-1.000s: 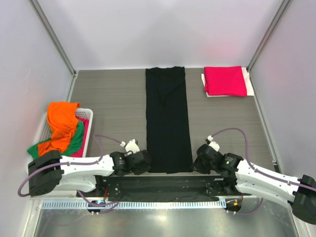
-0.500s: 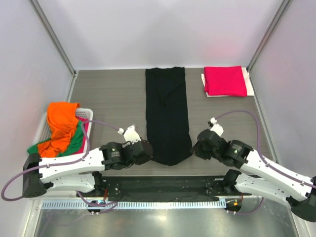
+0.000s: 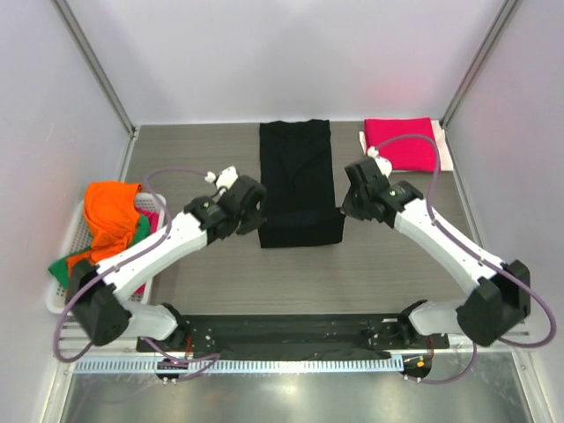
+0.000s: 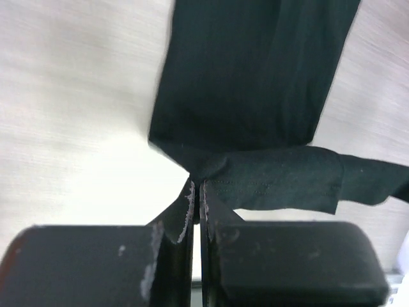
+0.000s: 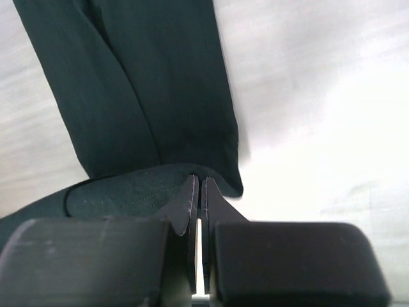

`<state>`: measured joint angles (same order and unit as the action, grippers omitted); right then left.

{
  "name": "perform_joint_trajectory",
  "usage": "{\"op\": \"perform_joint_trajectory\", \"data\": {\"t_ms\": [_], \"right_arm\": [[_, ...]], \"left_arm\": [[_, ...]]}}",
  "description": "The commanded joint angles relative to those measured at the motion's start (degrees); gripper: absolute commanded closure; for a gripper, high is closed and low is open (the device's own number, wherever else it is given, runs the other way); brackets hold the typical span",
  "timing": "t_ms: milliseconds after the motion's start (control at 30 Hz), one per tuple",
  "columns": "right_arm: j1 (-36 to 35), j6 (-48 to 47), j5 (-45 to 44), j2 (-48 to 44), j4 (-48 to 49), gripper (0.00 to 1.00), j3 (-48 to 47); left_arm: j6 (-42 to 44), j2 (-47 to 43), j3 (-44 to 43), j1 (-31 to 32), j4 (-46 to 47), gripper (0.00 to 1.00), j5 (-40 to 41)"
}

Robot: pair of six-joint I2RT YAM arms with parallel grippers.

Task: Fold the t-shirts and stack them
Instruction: Fold the tshirt

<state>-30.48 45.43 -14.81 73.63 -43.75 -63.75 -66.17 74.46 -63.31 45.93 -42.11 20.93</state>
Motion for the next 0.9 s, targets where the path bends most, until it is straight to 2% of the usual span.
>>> {"op": "perform_joint_trajectory", "data": {"t_ms": [0, 167, 300, 600, 867], "right_arm": [[3.14, -7.19, 0.56, 4.06, 3.93, 0.99, -5.77], [6.65, -10.53, 3.12, 14.07, 6.47, 0.99, -12.8], [8.24, -12.38, 4.7, 20.76, 7.36, 0.99, -17.98], [11.32, -15.46, 6.98, 33.59, 7.98, 0.99, -27.48], [12.37, -15.9, 8.74, 41.07, 8.06, 0.99, -34.07]], "left_arm": [[10.0, 7.86, -6.2, -5.05, 1.76, 1.0, -4.13], [16.06, 18.87, -17.26, -12.34, 1.41, 1.0, -8.27], [19.14, 25.9, -24.29, -15.69, 0.98, 1.0, -10.38], [25.38, 40.23, -39.06, -20.09, -1.05, 1.0, -14.33], [27.5, 47.97, -45.23, -22.11, -2.37, 1.0, -16.88]]}}
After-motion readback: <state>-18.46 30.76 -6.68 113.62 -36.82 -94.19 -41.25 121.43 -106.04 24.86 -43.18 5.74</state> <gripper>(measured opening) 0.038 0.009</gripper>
